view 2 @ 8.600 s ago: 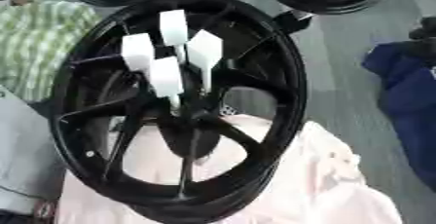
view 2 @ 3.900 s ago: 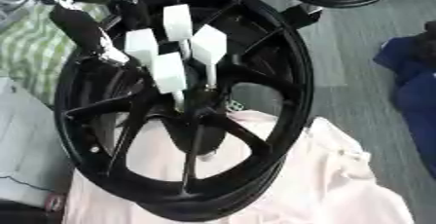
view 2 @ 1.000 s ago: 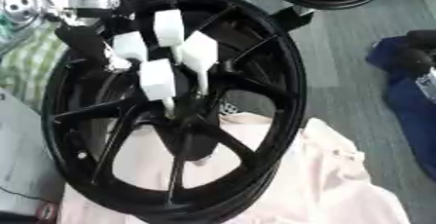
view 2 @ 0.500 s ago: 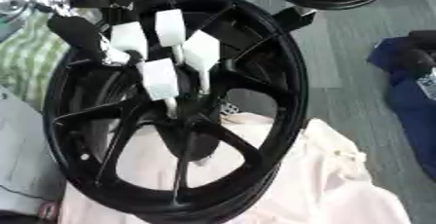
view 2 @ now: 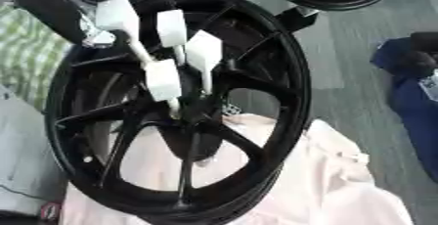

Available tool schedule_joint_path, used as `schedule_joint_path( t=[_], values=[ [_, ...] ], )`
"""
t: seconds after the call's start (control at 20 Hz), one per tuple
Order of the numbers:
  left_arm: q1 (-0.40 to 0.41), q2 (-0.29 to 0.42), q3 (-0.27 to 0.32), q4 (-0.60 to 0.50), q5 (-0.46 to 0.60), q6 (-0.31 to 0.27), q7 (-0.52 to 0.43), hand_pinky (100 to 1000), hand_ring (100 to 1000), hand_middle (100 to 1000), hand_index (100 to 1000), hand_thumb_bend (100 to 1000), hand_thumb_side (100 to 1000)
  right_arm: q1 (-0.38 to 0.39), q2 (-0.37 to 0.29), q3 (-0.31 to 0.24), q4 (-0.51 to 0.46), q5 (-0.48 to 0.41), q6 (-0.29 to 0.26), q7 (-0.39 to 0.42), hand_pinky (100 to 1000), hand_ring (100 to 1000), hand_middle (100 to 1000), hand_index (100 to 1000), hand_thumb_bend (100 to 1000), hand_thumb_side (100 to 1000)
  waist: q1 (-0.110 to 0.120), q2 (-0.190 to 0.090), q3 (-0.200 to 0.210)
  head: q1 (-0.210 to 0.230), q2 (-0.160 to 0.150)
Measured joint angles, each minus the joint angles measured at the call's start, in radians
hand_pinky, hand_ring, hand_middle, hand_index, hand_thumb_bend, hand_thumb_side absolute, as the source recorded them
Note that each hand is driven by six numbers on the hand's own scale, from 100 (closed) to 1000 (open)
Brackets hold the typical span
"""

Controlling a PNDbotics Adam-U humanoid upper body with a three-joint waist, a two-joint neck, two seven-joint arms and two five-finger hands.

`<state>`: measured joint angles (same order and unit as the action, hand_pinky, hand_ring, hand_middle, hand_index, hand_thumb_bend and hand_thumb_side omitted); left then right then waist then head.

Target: Pull the pin out of the wheel hub.

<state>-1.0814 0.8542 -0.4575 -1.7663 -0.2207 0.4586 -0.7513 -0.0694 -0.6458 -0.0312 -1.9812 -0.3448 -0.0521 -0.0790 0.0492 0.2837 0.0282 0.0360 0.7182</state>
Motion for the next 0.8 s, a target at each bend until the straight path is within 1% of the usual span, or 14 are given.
schedule_joint_path(
  t=[0.1, 0.25, 0.45, 0.6, 0.7, 0.8],
  values=[
    [0.011, 0.023, 0.047, -0.01, 0.033, 0.015, 0.029, 750, 554, 413, 458, 100, 280, 0.001, 0.0, -0.001, 0.0, 0.0, -0.001, -0.001, 754, 657, 642, 755, 452, 474, -0.003, 0.0, 0.004, -0.003, 0.0],
    [0.065, 0.074, 0.133, -0.009, 0.088, 0.035, 0.096, 758, 553, 409, 462, 100, 287, 0.003, 0.0, -0.007, 0.0, 0.0, -0.005, -0.005, 754, 657, 642, 755, 451, 476, -0.006, 0.0, 0.012, -0.007, 0.0],
    [0.203, 0.16, 0.262, 0.04, 0.15, 0.051, 0.207, 764, 561, 415, 474, 100, 273, 0.009, 0.0, -0.015, 0.0, 0.004, -0.013, -0.013, 754, 657, 642, 755, 449, 477, -0.014, 0.0, 0.02, -0.011, 0.0],
    [0.31, 0.208, 0.342, 0.111, 0.162, 0.046, 0.283, 765, 569, 428, 485, 100, 265, 0.009, 0.004, -0.021, 0.0, 0.006, -0.019, -0.019, 754, 657, 642, 755, 448, 476, -0.021, 0.0, 0.022, -0.013, -0.001],
    [0.365, 0.224, 0.377, 0.171, 0.156, 0.036, 0.319, 770, 580, 442, 510, 100, 266, 0.009, 0.007, -0.023, 0.0, 0.006, -0.021, -0.022, 754, 657, 642, 755, 449, 476, -0.024, 0.0, 0.023, -0.013, -0.002],
    [0.404, 0.229, 0.398, 0.231, 0.146, 0.02, 0.34, 789, 615, 487, 616, 188, 327, 0.009, 0.008, -0.024, 0.0, 0.006, -0.023, -0.023, 754, 657, 642, 755, 447, 477, -0.028, 0.001, 0.023, -0.013, -0.004]
  ],
)
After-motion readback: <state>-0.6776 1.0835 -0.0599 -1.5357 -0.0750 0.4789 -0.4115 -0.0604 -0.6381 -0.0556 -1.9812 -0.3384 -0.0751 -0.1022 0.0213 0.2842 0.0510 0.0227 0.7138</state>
